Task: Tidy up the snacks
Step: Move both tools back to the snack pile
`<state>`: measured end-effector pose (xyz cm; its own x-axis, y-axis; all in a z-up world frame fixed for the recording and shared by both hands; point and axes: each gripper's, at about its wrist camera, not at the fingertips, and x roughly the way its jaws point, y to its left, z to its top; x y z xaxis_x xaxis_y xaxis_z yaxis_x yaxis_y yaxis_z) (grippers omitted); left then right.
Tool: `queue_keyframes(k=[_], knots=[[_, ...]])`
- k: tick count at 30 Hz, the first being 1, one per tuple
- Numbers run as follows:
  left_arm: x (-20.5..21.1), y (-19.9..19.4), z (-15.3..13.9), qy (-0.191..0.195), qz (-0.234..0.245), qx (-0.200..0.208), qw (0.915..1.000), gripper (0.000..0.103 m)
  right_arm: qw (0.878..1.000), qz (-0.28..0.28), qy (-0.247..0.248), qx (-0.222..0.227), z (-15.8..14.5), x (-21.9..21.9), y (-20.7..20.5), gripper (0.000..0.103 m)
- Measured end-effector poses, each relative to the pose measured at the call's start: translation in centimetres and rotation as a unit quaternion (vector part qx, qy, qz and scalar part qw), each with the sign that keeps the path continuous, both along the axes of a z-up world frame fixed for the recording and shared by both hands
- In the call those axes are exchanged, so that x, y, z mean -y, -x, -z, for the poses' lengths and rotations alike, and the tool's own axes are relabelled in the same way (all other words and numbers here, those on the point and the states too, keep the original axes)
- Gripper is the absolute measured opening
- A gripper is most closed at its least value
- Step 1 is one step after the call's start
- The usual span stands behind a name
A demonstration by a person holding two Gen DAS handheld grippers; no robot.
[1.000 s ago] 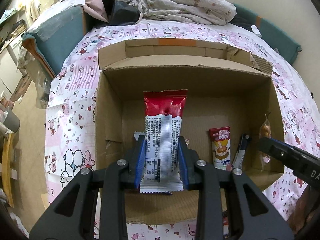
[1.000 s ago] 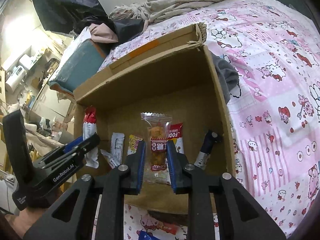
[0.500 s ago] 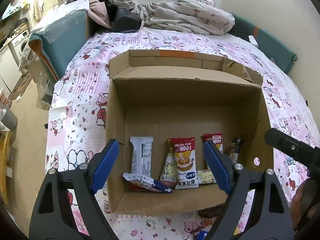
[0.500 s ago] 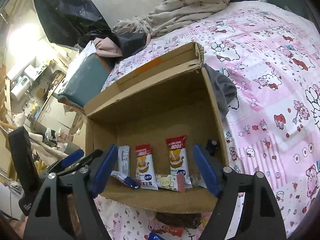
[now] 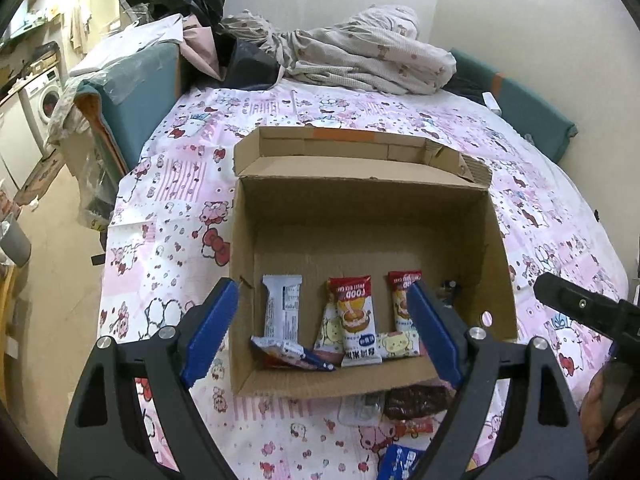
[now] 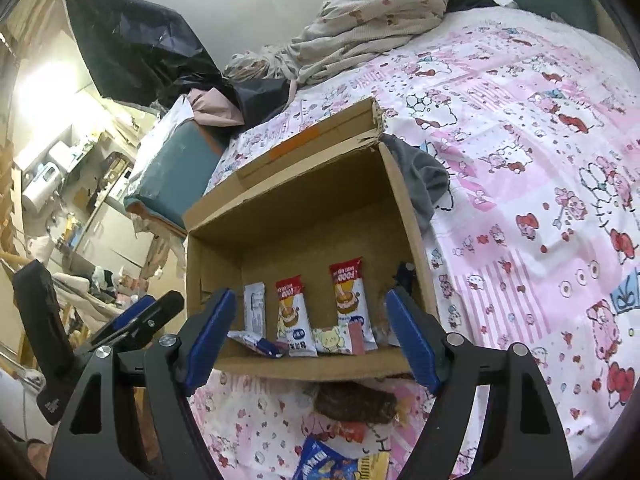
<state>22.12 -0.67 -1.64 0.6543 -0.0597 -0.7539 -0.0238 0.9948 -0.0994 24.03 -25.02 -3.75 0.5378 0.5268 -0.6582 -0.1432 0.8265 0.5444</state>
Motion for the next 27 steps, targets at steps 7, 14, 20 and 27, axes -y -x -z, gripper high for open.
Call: queue_keyframes(k=[7, 14, 20, 27], knots=[[-1.3, 2.0, 0.0, 0.028, -0.001, -0.016, 0.9995, 0.087, 1.0, -0.002, 0.004, -0.013, 0.2, 0.2, 1.9, 0.082], [-1.6, 4.0, -0.2, 0.035, -0.014, -0.021, 0.9991, 0.099, 0.999, 0.001, -0.005, -0.034, 0.8, 0.8, 3.5, 0.089], [-1.9, 5.5, 0.2, 0.047, -0.024, -0.034, 0.998, 0.099, 0.998, 0.011, -0.017, -0.06, 1.7, 1.7, 4.6, 0.095], [-1.5, 6.4, 1.6, 0.052, -0.022, -0.07, 0.996, 0.099, 0.994, 0.013, -0.017, -0.108, 3.5, 1.9, 5.4, 0.096]])
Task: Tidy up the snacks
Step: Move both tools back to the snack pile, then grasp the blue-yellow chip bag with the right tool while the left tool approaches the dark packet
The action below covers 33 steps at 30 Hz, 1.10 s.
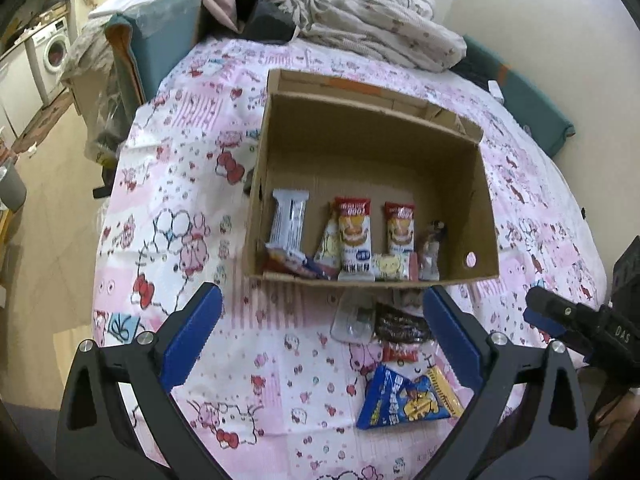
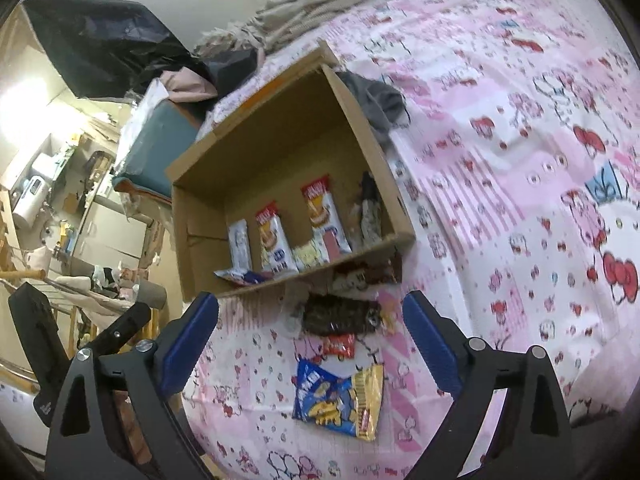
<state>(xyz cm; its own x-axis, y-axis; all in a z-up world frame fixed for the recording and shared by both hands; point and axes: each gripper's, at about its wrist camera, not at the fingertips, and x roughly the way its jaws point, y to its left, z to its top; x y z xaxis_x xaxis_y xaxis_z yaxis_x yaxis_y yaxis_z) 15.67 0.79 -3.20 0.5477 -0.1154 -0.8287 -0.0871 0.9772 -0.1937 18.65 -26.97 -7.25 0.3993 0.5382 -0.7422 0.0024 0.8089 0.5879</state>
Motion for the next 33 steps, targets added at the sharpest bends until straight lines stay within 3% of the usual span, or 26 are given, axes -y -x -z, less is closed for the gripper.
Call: queue_keyframes(k=[9, 12, 17, 21, 23, 24, 25, 26, 28, 33], knots=[[-1.5, -0.1, 2.1, 0.004, -0.041, -0.047, 0.998, 0.099, 0.996, -0.014, 0.029, -0.086, 3.7, -0.6, -0.3, 0.099], [-2.0, -0.2, 2.6, 0.01, -0.051, -0.058, 0.9969, 0.099, 0.987, -0.045, 0.04, -0.147, 6.4, -2.1, -0.3, 0.099], [-2.2, -0.4, 3.1, 0.026, -0.058, -0.075, 0.9952, 0.099, 0.972, -0.106, 0.067, -0.197, 9.4, -5.5, 0.3, 0.099], [-1.8, -0.4, 3.2, 0.026, -0.051, -0.077, 0.9954, 0.099, 0.961, -0.139, 0.102, -0.217, 11.3, -7.8, 0.5, 0.099], [-1.7, -0.3, 3.1, 0.025, -0.048, -0.077, 0.9956, 0.099, 0.958, -0.157, 0.124, -0.205, 11.5, -8.9, 0.3, 0.099], [-1.7, -0.3, 3.1, 0.024, -0.047, -0.077, 0.9957, 0.099, 0.956, -0.173, 0.137, -0.192, 11.3, -9.6, 0.3, 0.093], [-1.7, -0.3, 3.1, 0.023, -0.047, -0.076, 0.9957, 0.099, 0.955, -0.183, 0.147, -0.182, 11.0, -10.0, 0.4, 0.077], [-1.8, -0.3, 3.1, 0.022, -0.048, -0.075, 0.9958, 0.099, 0.953, -0.192, 0.155, -0.173, 10.7, -10.4, 0.6, 0.071], [-1.9, -0.3, 3.1, 0.021, -0.048, -0.075, 0.9958, 0.099, 0.954, -0.206, 0.128, -0.177, 10.7, -10.3, 1.2, 0.059], [-2.2, -0.2, 3.5, 0.023, -0.05, -0.083, 0.995, 0.099, 0.962, -0.207, 0.094, -0.154, 8.1, -8.9, 1.7, 0.043]])
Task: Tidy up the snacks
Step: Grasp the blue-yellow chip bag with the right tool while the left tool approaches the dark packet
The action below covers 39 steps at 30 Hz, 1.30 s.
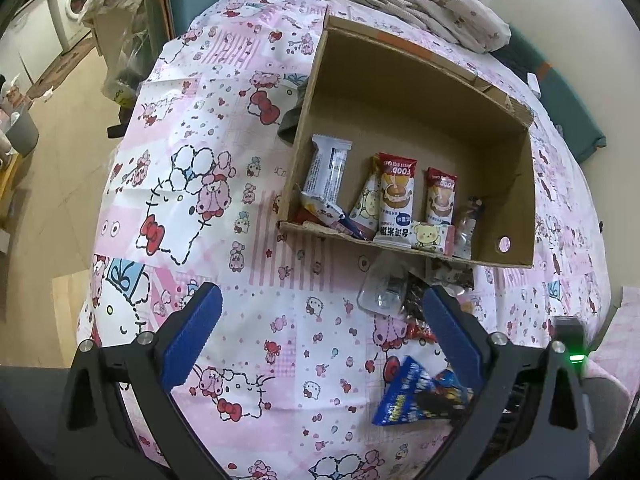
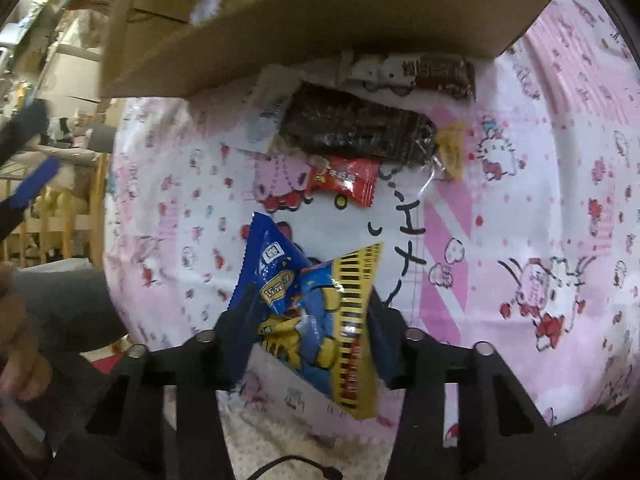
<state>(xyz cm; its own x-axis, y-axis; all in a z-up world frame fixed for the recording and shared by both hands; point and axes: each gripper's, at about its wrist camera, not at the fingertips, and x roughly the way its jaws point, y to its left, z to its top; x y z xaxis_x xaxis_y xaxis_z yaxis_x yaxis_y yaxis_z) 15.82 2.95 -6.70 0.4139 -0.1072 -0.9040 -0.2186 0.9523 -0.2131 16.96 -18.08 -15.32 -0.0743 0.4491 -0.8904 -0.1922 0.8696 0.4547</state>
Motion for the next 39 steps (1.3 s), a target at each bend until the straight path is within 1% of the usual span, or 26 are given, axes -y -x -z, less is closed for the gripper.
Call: queue_keyframes(k=[1, 2, 3, 4, 5, 6, 8, 9, 10, 12, 13, 15, 17, 20, 22, 23, 25, 26, 27, 30, 32, 34, 35, 37, 39], knots=[[-0.1, 0.0, 0.1, 0.001, -0.001, -0.001, 1.0, 0.099, 1.0, 0.007, -0.009, 0.016, -1.2, 0.6, -0.1, 0.042], [-0.1, 0.0, 0.1, 0.003, -0.001, -0.002, 1.0, 0.099, 0.999, 0.024, -0.021, 0.041, -2.8, 1.6, -0.3, 0.041], [-0.1, 0.0, 0.2, 0.003, -0.002, -0.003, 1.0, 0.099, 0.997, 0.036, -0.03, 0.056, -3.7, 2.3, -0.4, 0.041], [-0.1, 0.1, 0.3, 0.004, -0.002, -0.004, 1.0, 0.099, 0.994, 0.058, -0.045, 0.08, -5.0, 3.6, -0.7, 0.04], [0.0, 0.1, 0.4, 0.003, -0.001, -0.006, 1.0, 0.099, 0.989, 0.082, -0.06, 0.105, -6.2, 4.9, -0.8, 0.04], [0.1, 0.1, 0.6, 0.003, 0.0, -0.008, 1.0, 0.099, 0.98, 0.118, -0.081, 0.14, -7.7, 6.5, -1.0, 0.04], [0.5, 0.0, 1.1, 0.001, 0.004, -0.015, 0.9999, 0.099, 0.968, 0.16, -0.094, 0.172, -9.0, 8.5, -1.0, 0.039], [0.6, 0.0, 1.3, 0.001, 0.005, -0.018, 0.9998, 0.099, 0.964, 0.172, -0.097, 0.178, -9.2, 8.8, -1.0, 0.039], [1.1, -0.1, 1.6, 0.004, 0.011, -0.02, 0.9997, 0.099, 0.956, 0.198, -0.114, 0.185, -9.3, 9.9, -1.0, 0.038], [2.2, -0.4, 2.2, 0.003, 0.03, -0.029, 0.9991, 0.099, 0.949, 0.226, -0.124, 0.181, -9.0, 10.7, -0.9, 0.038], [3.2, -0.7, 2.8, -0.001, 0.048, -0.039, 0.9981, 0.099, 0.946, 0.24, -0.129, 0.178, -8.7, 11.3, -0.9, 0.038], [4.9, -1.3, 3.9, -0.01, 0.067, -0.057, 0.9961, 0.099, 0.941, 0.26, -0.139, 0.168, -8.4, 12.4, -1.2, 0.038], [6.5, -1.9, 4.9, -0.02, 0.072, -0.059, 0.9955, 0.099, 0.938, 0.269, -0.142, 0.166, -8.2, 12.4, -1.4, 0.038], [8.9, -3.3, 6.4, -0.059, 0.073, -0.047, 0.9945, 0.099, 0.935, 0.278, -0.152, 0.162, -8.2, 13.2, -1.7, 0.037], [10.0, -4.8, 8.1, -0.094, 0.072, -0.056, 0.9915, 0.099, 0.933, 0.283, -0.158, 0.157, -8.2, 13.5, -1.9, 0.037], [10.2, -5.3, 8.8, -0.104, 0.066, -0.063, 0.9904, 0.099, 0.933, 0.283, -0.16, 0.154, -8.0, 13.6, -2.0, 0.037], [10.3, -6.3, 10.2, -0.103, 0.057, -0.074, 0.9903, 0.099, 0.933, 0.284, -0.161, 0.152, -7.9, 13.7, -2.0, 0.037], [10.4, -6.5, 10.6, -0.105, 0.058, -0.079, 0.9897, 0.099, 0.933, 0.282, -0.163, 0.15, -7.8, 13.8, -2.0, 0.037], [10.5, -6.6, 11.6, -0.111, 0.063, -0.092, 0.9875, 0.101, 0.934, 0.282, -0.163, 0.149, -7.8, 13.8, -2.0, 0.037], [9.9, -6.3, 11.9, -0.093, 0.061, -0.095, 0.9892, 0.101, 0.932, 0.287, -0.168, 0.145, -7.8, 14.0, -2.0, 0.037], [9.5, -5.6, 12.2, -0.1, 0.067, -0.103, 0.9873, 0.101, 0.931, 0.291, -0.172, 0.139, -7.6, 14.0, -2.1, 0.037], [9.2, -4.6, 12.3, -0.117, 0.077, -0.096, 0.9855, 0.101, 0.93, 0.291, -0.178, 0.138, -7.6, 13.9, -2.2, 0.037], [9.0, -4.3, 12.3, -0.118, 0.077, -0.096, 0.9853, 0.101, 0.929, 0.291, -0.18, 0.139, -7.7, 13.8, -2.3, 0.037], [8.3, -3.8, 12.3, -0.118, 0.073, -0.104, 0.9849, 0.101, 0.93, 0.286, -0.182, 0.144, -7.9, 13.5, -2.2, 0.037], [7.7, -2.9, 12.1, -0.13, 0.078, -0.113, 0.982, 0.101, 0.931, 0.281, -0.181, 0.146, -8.0, 13.2, -2.2, 0.037]])
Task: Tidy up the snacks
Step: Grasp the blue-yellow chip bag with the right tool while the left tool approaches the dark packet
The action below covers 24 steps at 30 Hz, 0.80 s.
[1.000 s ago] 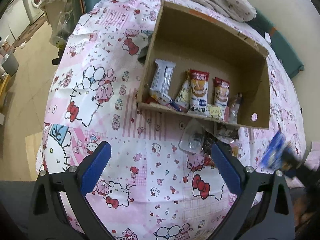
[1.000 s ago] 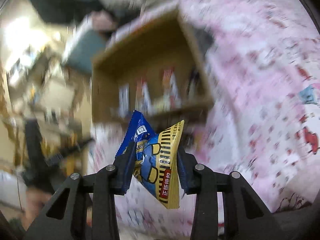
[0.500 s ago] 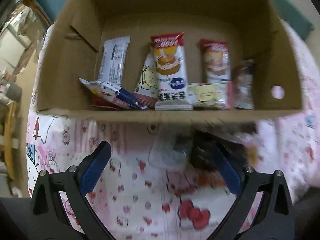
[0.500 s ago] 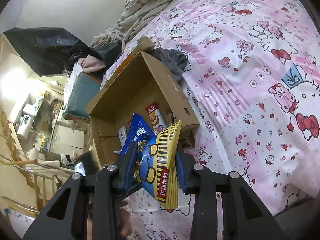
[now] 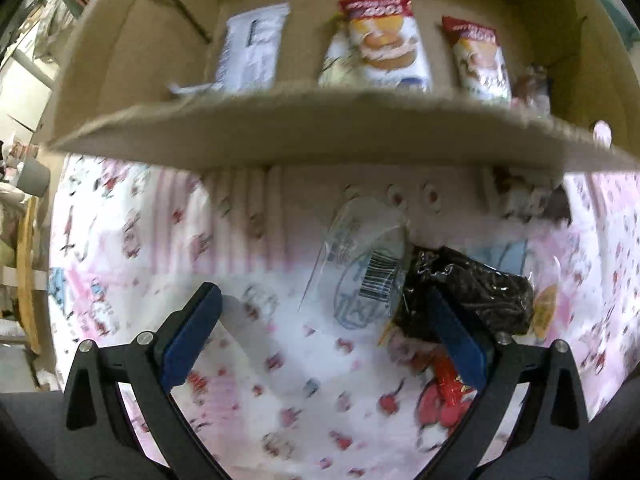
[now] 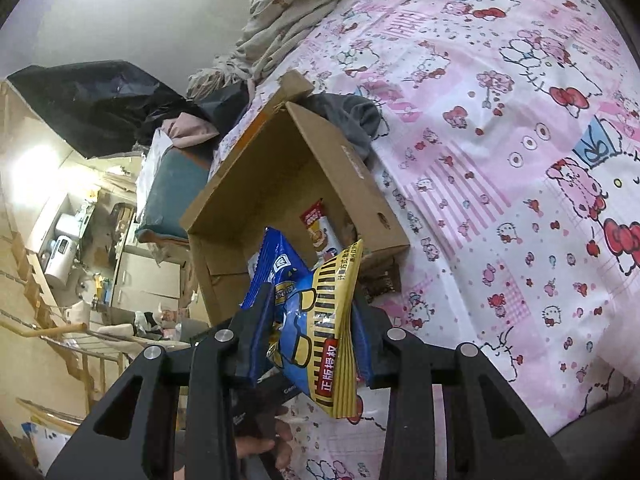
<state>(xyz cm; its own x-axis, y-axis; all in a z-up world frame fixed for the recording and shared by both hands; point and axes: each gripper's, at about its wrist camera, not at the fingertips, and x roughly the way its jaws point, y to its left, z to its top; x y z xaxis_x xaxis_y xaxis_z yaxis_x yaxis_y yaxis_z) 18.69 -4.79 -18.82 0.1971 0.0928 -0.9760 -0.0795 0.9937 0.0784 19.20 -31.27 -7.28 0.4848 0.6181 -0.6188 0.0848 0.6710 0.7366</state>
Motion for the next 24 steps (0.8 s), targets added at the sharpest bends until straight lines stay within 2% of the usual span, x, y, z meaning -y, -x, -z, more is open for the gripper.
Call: queue_keyframes(k=[4, 8, 11, 13, 14, 16, 19, 21, 22, 24], knots=[[-1.8, 2.7, -0.9, -0.043, 0.001, -0.011, 0.999, 0.101, 1.0, 0.002, -0.006, -0.004, 0.2, 0.2, 0.0, 0.037], [-4.2, 4.8, -1.4, -0.029, -0.016, -0.034, 0.9989, 0.101, 1.0, 0.004, -0.019, -0.005, 0.1, 0.2, 0.1, 0.037], [-6.1, 5.8, -2.7, -0.048, -0.036, -0.025, 0.9979, 0.1, 1.0, -0.003, -0.022, -0.004, -0.1, -0.2, 0.2, 0.037], [-7.8, 6.3, -4.4, -0.005, -0.095, -0.007, 0.9954, 0.099, 1.0, -0.009, -0.021, -0.005, -0.1, -0.6, 0.2, 0.037], [-8.5, 6.6, -5.1, 0.016, -0.119, -0.005, 0.9927, 0.099, 1.0, -0.011, -0.019, -0.006, 0.0, -0.8, 0.2, 0.037], [-8.7, 7.4, -6.0, 0.075, -0.173, -0.014, 0.9821, 0.099, 1.0, -0.013, -0.017, -0.009, 0.1, -1.0, 0.2, 0.037], [-7.7, 8.4, -5.2, 0.173, -0.238, -0.074, 0.953, 0.099, 1.0, -0.01, -0.017, -0.012, 0.3, -0.8, 0.1, 0.037], [-6.6, 8.3, -4.2, 0.18, -0.251, -0.089, 0.9468, 0.099, 1.0, -0.004, -0.022, -0.015, 0.4, -0.6, 0.2, 0.037], [-6.4, 8.1, -3.6, 0.175, -0.257, -0.09, 0.9463, 0.099, 1.0, -0.001, -0.022, -0.016, 0.4, -0.4, 0.3, 0.037], [-6.0, 8.1, -2.1, 0.16, -0.287, -0.1, 0.9392, 0.099, 1.0, 0.003, -0.023, -0.018, 0.5, -0.1, 0.4, 0.037]])
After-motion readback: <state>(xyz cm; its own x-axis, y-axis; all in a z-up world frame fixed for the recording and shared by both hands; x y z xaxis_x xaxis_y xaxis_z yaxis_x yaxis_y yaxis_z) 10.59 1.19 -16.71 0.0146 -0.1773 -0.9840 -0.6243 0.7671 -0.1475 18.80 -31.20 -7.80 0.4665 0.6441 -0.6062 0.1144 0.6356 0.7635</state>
